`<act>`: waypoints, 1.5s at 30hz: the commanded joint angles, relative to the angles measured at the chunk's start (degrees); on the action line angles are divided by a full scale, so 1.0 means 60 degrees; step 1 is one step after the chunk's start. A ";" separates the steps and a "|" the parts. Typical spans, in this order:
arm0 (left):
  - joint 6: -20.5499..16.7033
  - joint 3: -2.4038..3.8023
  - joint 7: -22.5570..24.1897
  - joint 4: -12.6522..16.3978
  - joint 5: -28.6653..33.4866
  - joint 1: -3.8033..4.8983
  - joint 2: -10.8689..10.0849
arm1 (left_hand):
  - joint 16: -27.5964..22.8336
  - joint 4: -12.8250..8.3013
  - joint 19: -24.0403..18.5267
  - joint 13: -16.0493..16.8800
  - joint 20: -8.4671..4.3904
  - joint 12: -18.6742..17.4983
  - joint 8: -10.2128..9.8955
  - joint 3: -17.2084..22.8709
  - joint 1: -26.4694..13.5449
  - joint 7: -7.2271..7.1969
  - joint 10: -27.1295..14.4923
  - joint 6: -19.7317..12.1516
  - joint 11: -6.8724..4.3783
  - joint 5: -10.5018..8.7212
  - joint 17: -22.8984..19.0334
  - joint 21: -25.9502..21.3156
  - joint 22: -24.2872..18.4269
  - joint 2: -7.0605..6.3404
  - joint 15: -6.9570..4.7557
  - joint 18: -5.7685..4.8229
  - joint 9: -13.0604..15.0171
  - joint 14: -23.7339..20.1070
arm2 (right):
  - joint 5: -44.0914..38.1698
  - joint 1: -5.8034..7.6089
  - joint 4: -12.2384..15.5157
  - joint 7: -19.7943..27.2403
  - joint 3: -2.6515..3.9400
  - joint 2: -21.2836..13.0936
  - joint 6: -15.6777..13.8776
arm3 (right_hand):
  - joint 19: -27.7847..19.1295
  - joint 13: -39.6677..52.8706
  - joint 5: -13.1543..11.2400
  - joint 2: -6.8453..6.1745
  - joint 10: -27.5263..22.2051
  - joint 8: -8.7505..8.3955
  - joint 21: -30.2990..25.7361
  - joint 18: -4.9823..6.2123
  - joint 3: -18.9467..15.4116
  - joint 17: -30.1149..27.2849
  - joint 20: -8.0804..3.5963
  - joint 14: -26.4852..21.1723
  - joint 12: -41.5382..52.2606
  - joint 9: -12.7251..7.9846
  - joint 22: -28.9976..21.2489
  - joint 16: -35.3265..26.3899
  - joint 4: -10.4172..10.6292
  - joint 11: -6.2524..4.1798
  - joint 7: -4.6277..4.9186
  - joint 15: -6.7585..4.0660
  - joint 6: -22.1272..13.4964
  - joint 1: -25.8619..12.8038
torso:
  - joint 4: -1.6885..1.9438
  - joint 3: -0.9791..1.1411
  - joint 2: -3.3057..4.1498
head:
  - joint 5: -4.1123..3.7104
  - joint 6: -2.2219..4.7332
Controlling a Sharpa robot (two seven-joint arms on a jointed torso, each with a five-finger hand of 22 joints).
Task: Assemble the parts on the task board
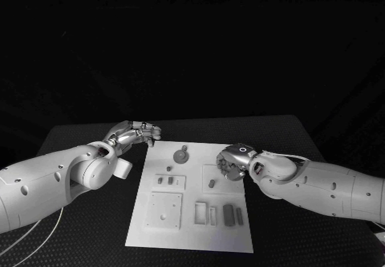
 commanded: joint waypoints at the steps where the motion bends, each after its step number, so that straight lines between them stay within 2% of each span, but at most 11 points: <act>1: 0.0138 0.0005 0.0046 0.0021 0.0075 0.0005 0.0001 | -0.0036 -0.0013 0.0036 -0.0011 -0.0305 -0.0015 -0.0054 -0.0071 -0.0044 -0.0010 -0.0054 -0.0066 -0.0009 0.0001 -0.0001 -0.0046 -0.0009 -0.0016 0.0096 -0.0004 0.0012 -0.0003 | -0.0483 -0.0158 -0.0043 -0.0225 -0.0135 0.0006 0.0834 | 0.0036 0.0058 -0.0018 -0.0094 0.0043 -0.0018 0.0027 0.0079 0.0037 0.0011 0.0010 -0.0053 -0.0094 -0.0048 0.0024 0.0056 -0.0094 0.0018 0.0011 -0.0035 0.0044 0.0024 | 0.0000 -0.0003 0.0000 | -0.0014 -0.0013; 10: 0.0128 0.0005 0.0025 0.0020 0.0075 0.0005 -0.0004 | -0.0045 -0.0014 0.0037 -0.0013 -0.0301 -0.0016 -0.0064 -0.0081 -0.0041 -0.0004 -0.0072 -0.0082 -0.0003 0.0002 0.0002 -0.0054 -0.0006 -0.0026 0.0100 -0.0001 0.0013 -0.0004 | -0.0837 -0.0207 -0.0088 -0.0395 -0.0228 0.0103 0.0830 | -0.0077 0.0161 0.0056 -0.0290 -0.0047 -0.0186 -0.0034 0.0079 0.0244 -0.0031 0.0065 -0.0146 -0.0307 -0.0174 0.0064 0.0030 -0.0295 0.0087 0.0073 0.0032 -0.0044 0.0215 | 0.0000 -0.0002 -0.0003 | -0.0022 -0.0033; 15: 0.0107 0.0005 0.0020 0.0015 0.0075 0.0005 -0.0003 | -0.0048 -0.0013 0.0038 -0.0013 -0.0299 -0.0015 -0.0068 -0.0084 -0.0040 -0.0001 -0.0078 -0.0090 -0.0001 0.0002 0.0004 -0.0057 -0.0005 -0.0027 0.0101 0.0000 0.0013 -0.0004 | -0.0901 -0.0218 -0.0095 -0.0422 -0.0276 0.0101 0.0859 | -0.0058 0.0196 0.0075 -0.0270 -0.0012 -0.0184 -0.0025 0.0079 0.0290 -0.0033 0.0066 -0.0128 -0.0321 -0.0183 0.0079 0.0047 -0.0310 0.0081 0.0064 0.0027 -0.0003 0.0255 | 0.0009 -0.0005 -0.0001 | -0.0035 -0.0050; 17: 0.0100 0.0005 0.0018 0.0018 0.0075 0.0005 -0.0002 | -0.0049 -0.0012 0.0039 -0.0013 -0.0298 -0.0014 -0.0070 -0.0085 -0.0039 0.0000 -0.0080 -0.0092 -0.0001 0.0002 0.0004 -0.0058 -0.0005 -0.0025 0.0102 0.0000 0.0014 -0.0003 | -0.0940 -0.0220 -0.0095 -0.0448 -0.0284 0.0094 0.0792 | 0.0003 0.0245 0.0092 -0.0186 0.0063 -0.0164 0.0010 0.0079 0.0319 -0.0023 0.0050 -0.0077 -0.0317 -0.0186 0.0108 0.0090 -0.0295 0.0056 0.0039 0.0003 0.0073 0.0264 | 0.0005 -0.0008 -0.0003 | -0.0045 -0.0050; 19: 0.0105 0.0005 0.0018 0.0019 0.0075 0.0005 0.0002 | -0.0050 -0.0011 0.0039 -0.0013 -0.0298 -0.0014 -0.0071 -0.0086 -0.0039 0.0001 -0.0081 -0.0094 0.0000 0.0002 0.0005 -0.0059 -0.0005 -0.0024 0.0102 0.0000 0.0014 -0.0003 | -0.0951 -0.0220 -0.0093 -0.0451 -0.0284 0.0090 0.0744 | 0.0076 0.0303 0.0079 -0.0077 0.0150 -0.0141 0.0052 0.0079 0.0374 -0.0008 0.0019 -0.0023 -0.0309 -0.0188 0.0139 0.0142 -0.0282 0.0020 0.0008 -0.0034 0.0163 0.0281 | 0.0004 -0.0008 -0.0003 | -0.0046 -0.0053; 25: 0.0100 0.0005 0.0015 0.0018 0.0075 0.0005 0.0010 | -0.0052 -0.0009 0.0041 -0.0013 -0.0297 -0.0011 -0.0074 -0.0086 -0.0037 0.0003 -0.0083 -0.0099 0.0000 0.0003 0.0007 -0.0060 -0.0004 -0.0018 0.0103 0.0002 0.0015 -0.0001 | -0.1000 -0.0221 -0.0035 -0.0455 -0.0284 0.0088 0.0618 | 0.0252 0.0458 0.0071 -0.0006 0.0338 -0.0105 0.0153 0.0079 0.0452 0.0034 -0.0066 0.0100 -0.0306 -0.0194 0.0217 0.0274 -0.0266 -0.0065 -0.0054 -0.0124 0.0338 0.0216 | 0.0011 -0.0003 -0.0002 | -0.0064 -0.0040; 39: 0.0086 0.0005 0.0023 -0.0002 0.0074 0.0004 0.0015 | -0.0053 0.0000 0.0050 -0.0011 -0.0294 -0.0001 -0.0084 -0.0092 -0.0038 0.0009 -0.0086 -0.0115 0.0000 0.0004 0.0014 -0.0064 0.0000 -0.0004 0.0103 0.0005 0.0017 0.0011 | -0.0989 -0.0218 0.0142 -0.0430 -0.0271 -0.0039 0.0331 | 0.0410 0.0660 0.0140 -0.0035 0.0528 -0.0062 0.0257 0.0078 0.0532 0.0096 -0.0149 0.0180 -0.0304 -0.0166 0.0313 0.0436 -0.0308 -0.0150 -0.0117 -0.0210 0.0503 0.0105 | 0.0002 -0.0001 -0.0001 | -0.0070 -0.0048; 45: 0.0085 0.0005 0.0029 -0.0031 0.0074 0.0003 0.0030 | -0.0053 0.0002 0.0053 -0.0010 -0.0294 0.0002 -0.0087 -0.0094 -0.0039 0.0011 -0.0087 -0.0120 0.0000 0.0004 0.0016 -0.0066 0.0001 -0.0001 0.0102 0.0007 0.0018 0.0015 | -0.0992 -0.0210 0.0119 -0.0428 -0.0179 -0.0070 0.0279 | 0.0429 0.0691 0.0143 -0.0055 0.0548 -0.0059 0.0272 0.0078 0.0556 0.0106 -0.0159 0.0187 -0.0308 -0.0160 0.0328 0.0462 -0.0308 -0.0159 -0.0124 -0.0218 0.0521 0.0095 | 0.0007 -0.0005 -0.0005 | -0.0068 -0.0040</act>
